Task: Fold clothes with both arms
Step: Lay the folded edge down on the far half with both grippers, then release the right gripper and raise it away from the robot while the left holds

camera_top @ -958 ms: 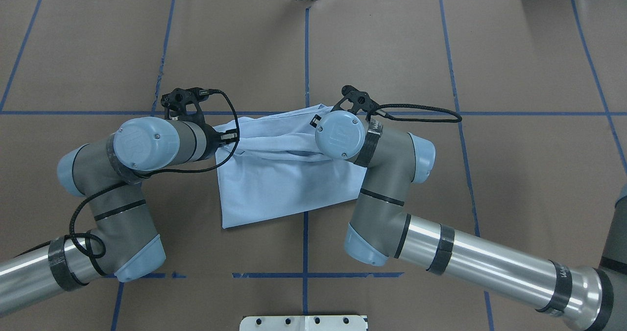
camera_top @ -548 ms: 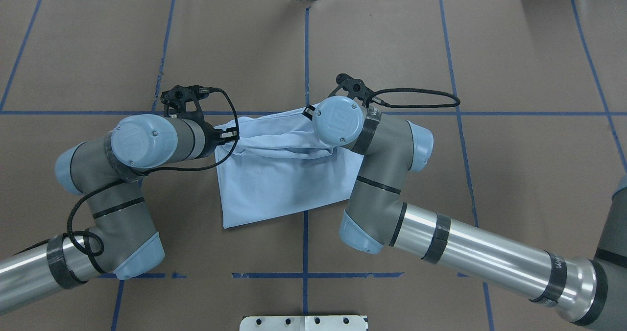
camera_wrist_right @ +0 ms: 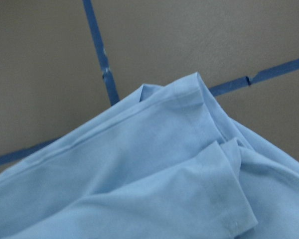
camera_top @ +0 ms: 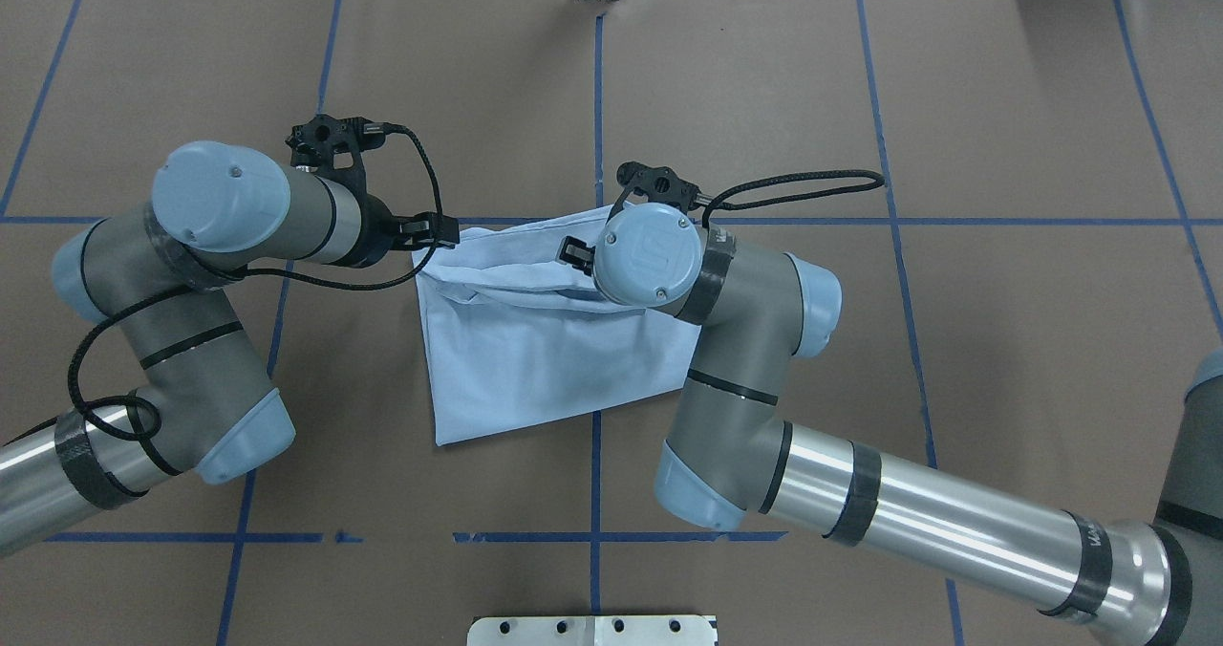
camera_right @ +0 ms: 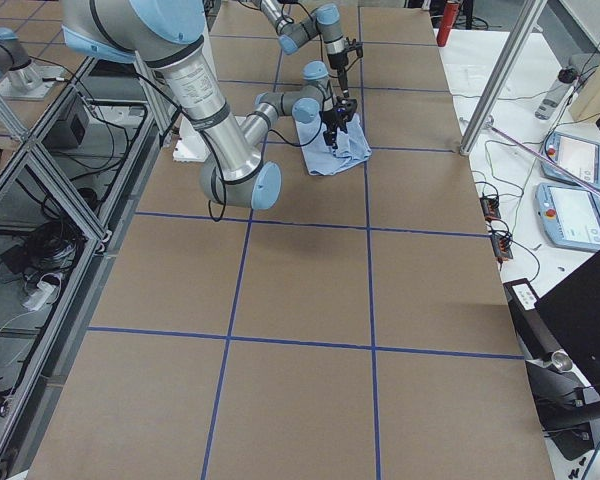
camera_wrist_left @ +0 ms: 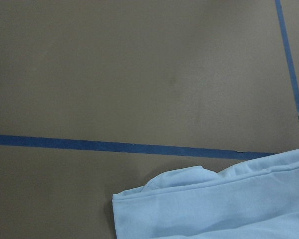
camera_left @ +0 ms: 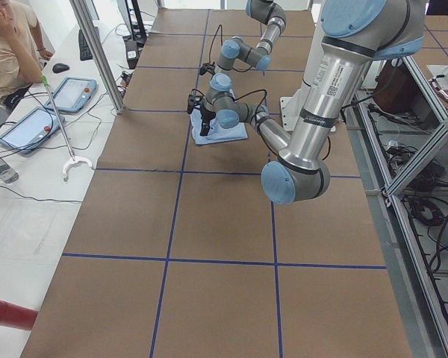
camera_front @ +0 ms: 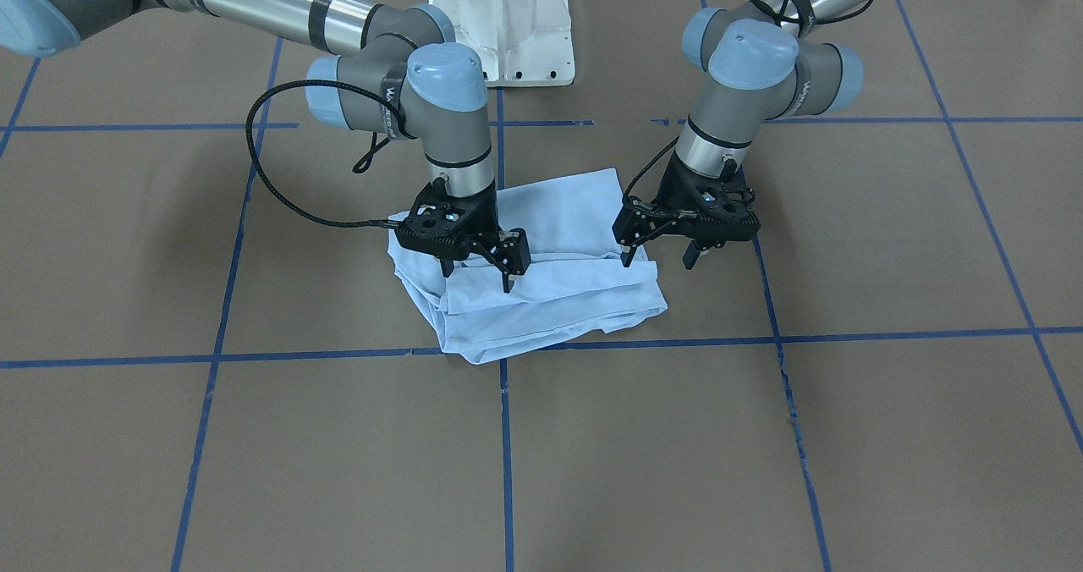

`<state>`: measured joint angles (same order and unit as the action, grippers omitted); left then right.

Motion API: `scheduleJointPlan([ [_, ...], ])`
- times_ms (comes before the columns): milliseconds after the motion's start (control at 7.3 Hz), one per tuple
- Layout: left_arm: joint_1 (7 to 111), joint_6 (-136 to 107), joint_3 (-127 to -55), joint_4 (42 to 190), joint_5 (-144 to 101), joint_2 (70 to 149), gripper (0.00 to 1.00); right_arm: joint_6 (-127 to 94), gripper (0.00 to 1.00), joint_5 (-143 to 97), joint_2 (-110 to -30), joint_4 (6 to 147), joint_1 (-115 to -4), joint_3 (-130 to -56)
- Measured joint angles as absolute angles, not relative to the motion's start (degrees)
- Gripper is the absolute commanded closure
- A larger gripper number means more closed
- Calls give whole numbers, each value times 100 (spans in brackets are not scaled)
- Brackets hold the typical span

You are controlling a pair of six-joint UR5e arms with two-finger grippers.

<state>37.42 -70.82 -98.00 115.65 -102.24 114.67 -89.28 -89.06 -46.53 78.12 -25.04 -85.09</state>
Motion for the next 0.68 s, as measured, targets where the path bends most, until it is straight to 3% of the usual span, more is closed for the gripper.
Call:
scheduleJointPlan([
  [684, 3761, -7072, -9827, 11566, -10259, 11472, 0, -7278, 0, -8098, -4729, 7930, -2096, -8360],
])
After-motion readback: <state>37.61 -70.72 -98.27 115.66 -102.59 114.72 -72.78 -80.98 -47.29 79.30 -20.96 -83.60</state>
